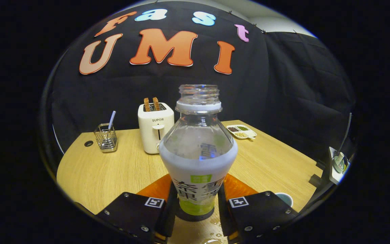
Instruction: Take the bottle from table, then pour the juice into the cup, finally place the bottle on the coaster
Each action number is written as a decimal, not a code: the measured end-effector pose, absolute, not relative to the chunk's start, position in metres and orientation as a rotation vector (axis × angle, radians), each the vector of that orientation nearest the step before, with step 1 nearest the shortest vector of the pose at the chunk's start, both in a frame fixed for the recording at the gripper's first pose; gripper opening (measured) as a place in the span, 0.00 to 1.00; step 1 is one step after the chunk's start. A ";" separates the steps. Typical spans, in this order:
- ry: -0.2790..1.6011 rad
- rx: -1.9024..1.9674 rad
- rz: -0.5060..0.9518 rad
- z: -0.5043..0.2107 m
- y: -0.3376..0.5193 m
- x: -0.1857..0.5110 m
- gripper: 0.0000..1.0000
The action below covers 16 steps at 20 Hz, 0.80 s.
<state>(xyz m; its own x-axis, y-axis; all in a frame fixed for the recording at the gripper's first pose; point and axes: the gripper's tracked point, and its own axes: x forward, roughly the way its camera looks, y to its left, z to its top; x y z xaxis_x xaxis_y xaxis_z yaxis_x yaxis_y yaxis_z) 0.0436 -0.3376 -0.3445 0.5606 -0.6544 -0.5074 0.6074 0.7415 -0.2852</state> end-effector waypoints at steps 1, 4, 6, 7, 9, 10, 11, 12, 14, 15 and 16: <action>0.635 -0.084 -0.749 -0.350 -0.339 0.043 0.55; 0.635 -0.036 -0.735 -0.363 -0.337 0.047 0.55; 0.655 -0.034 -0.738 -0.372 -0.339 0.045 0.57; 0.659 -0.034 -0.741 -0.375 -0.339 0.044 0.57; 0.664 -0.020 -0.737 -0.381 -0.337 0.043 0.57; 0.672 -0.021 -0.734 -0.385 -0.337 0.043 0.59; 0.681 -0.028 -0.732 -0.387 -0.336 0.042 0.59; 0.668 -0.037 -0.732 -0.384 -0.336 0.044 0.60; 0.670 -0.040 -0.736 -0.384 -0.335 0.042 0.62; 0.670 -0.037 -0.739 -0.383 -0.335 0.041 0.63; 0.665 -0.034 -0.745 -0.383 -0.335 0.039 0.64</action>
